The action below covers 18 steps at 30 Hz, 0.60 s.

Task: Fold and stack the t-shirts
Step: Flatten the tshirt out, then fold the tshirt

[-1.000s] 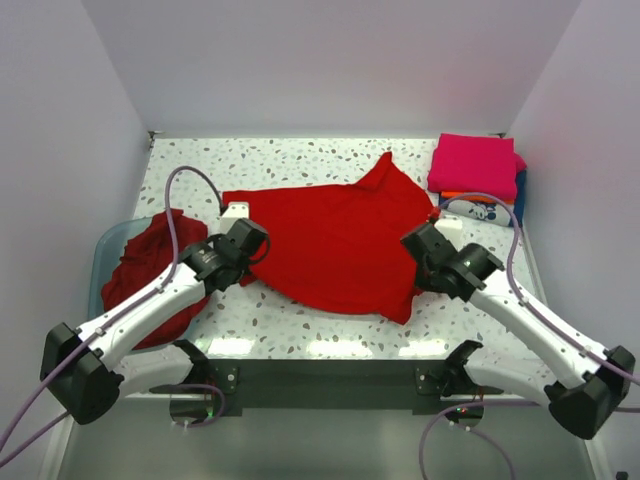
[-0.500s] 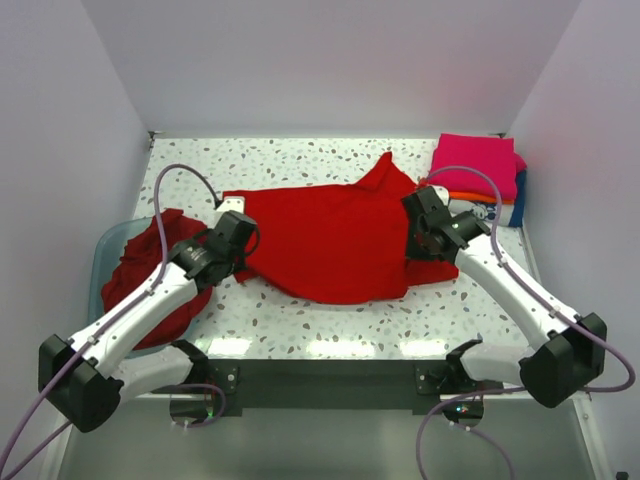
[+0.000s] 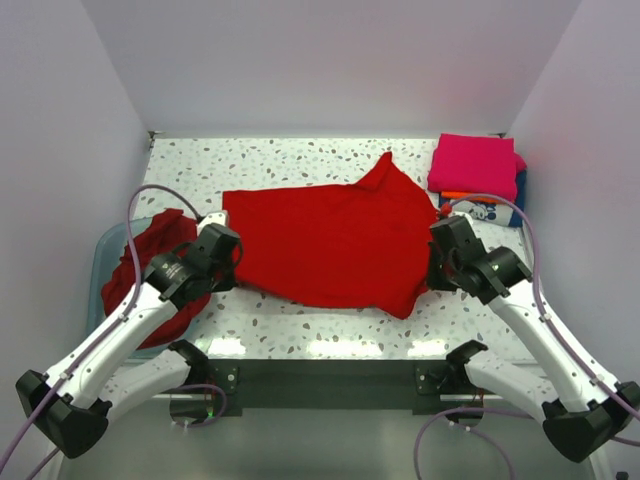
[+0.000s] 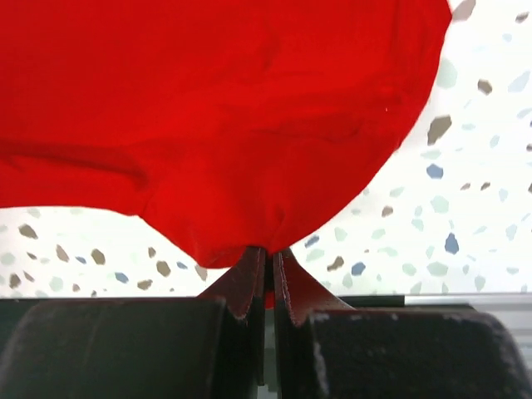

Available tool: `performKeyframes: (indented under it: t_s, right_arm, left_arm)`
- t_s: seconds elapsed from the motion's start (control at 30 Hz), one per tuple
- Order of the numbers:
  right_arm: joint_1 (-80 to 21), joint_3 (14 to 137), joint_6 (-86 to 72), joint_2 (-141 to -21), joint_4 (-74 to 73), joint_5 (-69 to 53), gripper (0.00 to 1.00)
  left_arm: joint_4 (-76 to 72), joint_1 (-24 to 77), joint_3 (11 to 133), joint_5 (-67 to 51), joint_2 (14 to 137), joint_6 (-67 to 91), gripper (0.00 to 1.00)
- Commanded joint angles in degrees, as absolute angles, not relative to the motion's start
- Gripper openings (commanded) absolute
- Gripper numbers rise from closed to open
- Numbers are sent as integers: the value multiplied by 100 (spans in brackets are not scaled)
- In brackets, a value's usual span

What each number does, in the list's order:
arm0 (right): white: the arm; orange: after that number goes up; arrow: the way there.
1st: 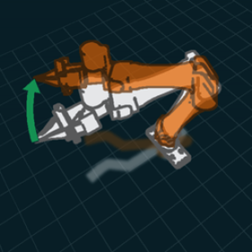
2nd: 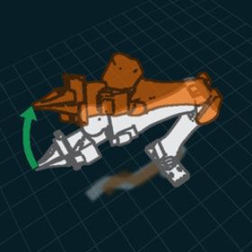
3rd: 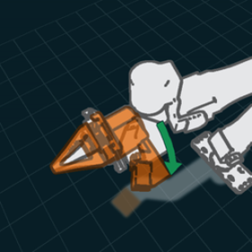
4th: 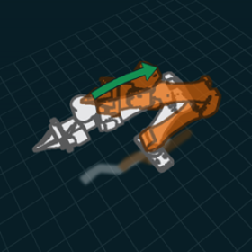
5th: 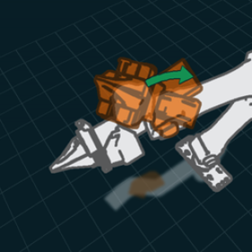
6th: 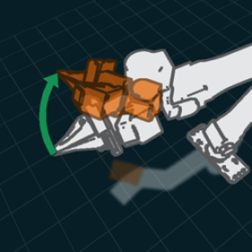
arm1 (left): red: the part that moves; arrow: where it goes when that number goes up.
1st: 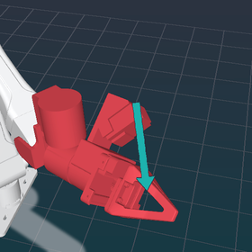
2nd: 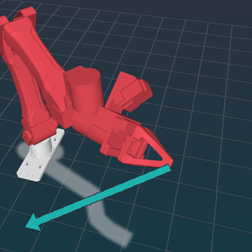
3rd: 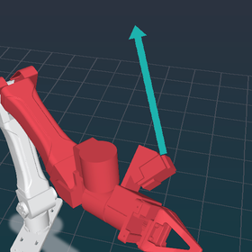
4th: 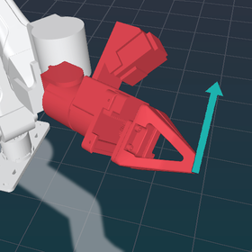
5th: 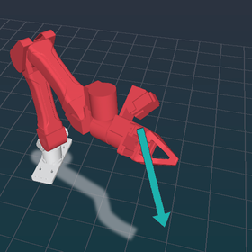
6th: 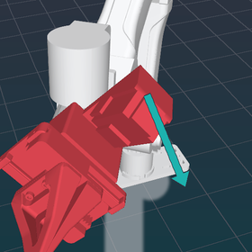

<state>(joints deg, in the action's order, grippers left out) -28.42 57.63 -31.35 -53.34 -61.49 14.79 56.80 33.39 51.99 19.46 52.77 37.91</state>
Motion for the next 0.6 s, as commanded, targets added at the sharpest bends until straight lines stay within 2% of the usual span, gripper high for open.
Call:
performKeyframes:
  t_s: [0.0,0.3,0.57]
  right_arm:
    - [-2821,5529,-3050,-5124,-6433,1160,0]
    - [-2821,5511,-3111,-4755,-6872,1002,0]
    - [-2821,5370,-3094,-4658,-7075,896,0]
  left_arm:
    - [6423,3340,5115,1889,5203,4271,0]
    - [7259,3357,4835,1969,4878,4562,0]
    - [7286,3384,4702,1609,4561,4369,0]
